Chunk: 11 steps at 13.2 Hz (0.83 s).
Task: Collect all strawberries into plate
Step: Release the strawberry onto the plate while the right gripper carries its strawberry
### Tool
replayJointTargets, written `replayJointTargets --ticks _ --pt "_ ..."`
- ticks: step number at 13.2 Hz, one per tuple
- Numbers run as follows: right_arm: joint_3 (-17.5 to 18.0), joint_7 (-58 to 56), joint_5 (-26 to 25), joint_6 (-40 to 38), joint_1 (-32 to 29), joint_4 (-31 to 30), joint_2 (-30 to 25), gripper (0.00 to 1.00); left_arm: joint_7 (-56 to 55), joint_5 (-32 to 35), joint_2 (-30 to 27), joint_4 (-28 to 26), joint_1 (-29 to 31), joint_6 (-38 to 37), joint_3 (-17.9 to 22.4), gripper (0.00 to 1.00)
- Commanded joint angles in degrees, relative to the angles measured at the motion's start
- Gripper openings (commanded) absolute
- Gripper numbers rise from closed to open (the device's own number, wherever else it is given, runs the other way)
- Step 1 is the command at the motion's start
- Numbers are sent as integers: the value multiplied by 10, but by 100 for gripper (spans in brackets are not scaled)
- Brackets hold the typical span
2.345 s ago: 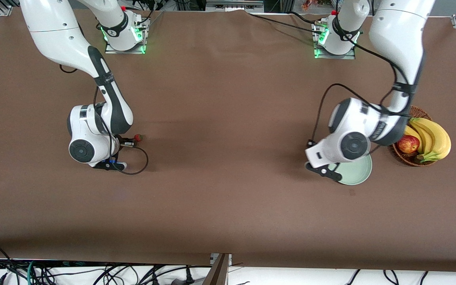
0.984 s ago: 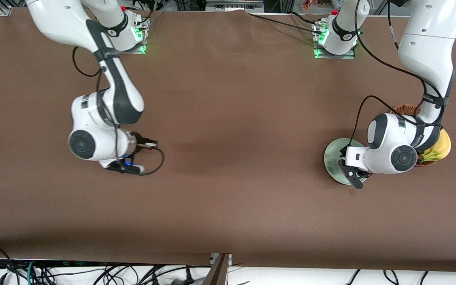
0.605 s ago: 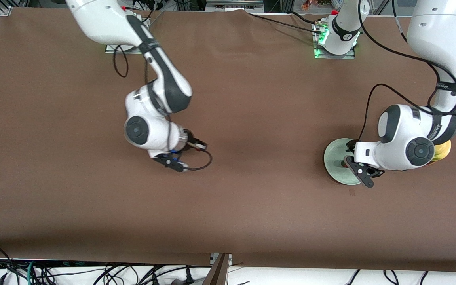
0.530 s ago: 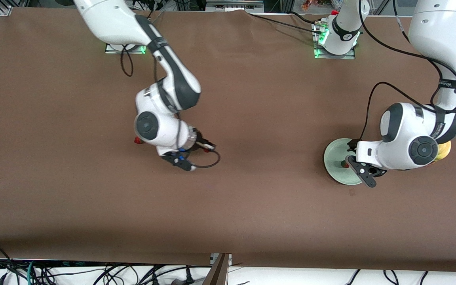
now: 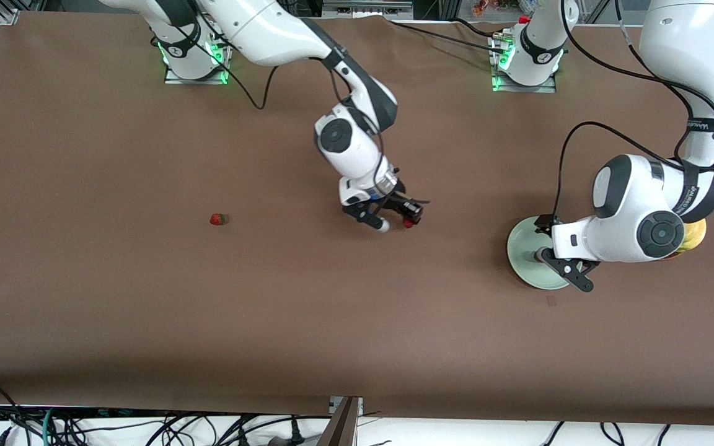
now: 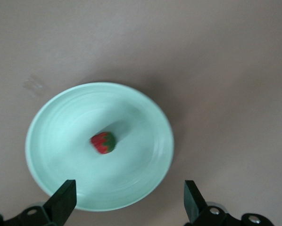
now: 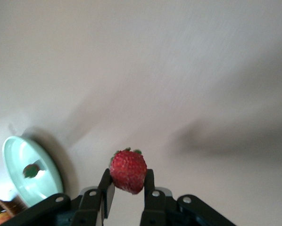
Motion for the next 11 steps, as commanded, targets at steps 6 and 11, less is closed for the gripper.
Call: replayJointTargets --ticks 6,11 --pt "-4 21 9 41 25 66 73 20 -115 -29 -3 -16 -16 -5 -14 100" --pt "-14 13 2 -7 11 65 40 100 -186 -29 3 -22 -16 4 -30 100"
